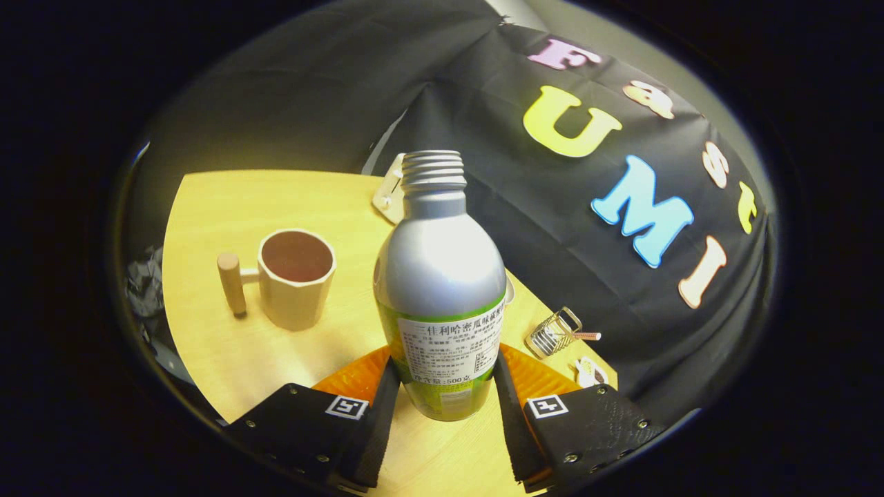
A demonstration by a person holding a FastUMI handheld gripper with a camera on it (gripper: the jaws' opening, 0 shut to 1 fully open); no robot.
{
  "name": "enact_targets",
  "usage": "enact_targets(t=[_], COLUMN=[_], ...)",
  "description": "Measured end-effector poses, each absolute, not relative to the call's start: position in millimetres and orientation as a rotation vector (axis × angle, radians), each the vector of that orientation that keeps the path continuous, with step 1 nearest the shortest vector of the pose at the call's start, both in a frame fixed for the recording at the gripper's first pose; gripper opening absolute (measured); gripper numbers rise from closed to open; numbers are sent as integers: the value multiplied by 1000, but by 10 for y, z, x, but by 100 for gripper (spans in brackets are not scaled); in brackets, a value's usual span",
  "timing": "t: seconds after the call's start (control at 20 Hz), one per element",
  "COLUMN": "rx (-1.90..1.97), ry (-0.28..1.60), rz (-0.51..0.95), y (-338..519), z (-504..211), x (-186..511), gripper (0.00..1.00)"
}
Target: Take the bottle from table, then pour the juice into the cup, finally place the bottle on the coaster
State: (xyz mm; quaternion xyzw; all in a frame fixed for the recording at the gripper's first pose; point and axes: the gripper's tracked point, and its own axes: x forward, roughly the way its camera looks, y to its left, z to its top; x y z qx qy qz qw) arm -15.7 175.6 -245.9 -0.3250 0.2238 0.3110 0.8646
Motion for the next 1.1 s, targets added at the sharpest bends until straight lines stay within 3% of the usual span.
enact_targets(t=[1.1], rx=[-1228], ry=[595], rz=[711], y=[1840], z=[-2657], x=[-266], gripper=[69])
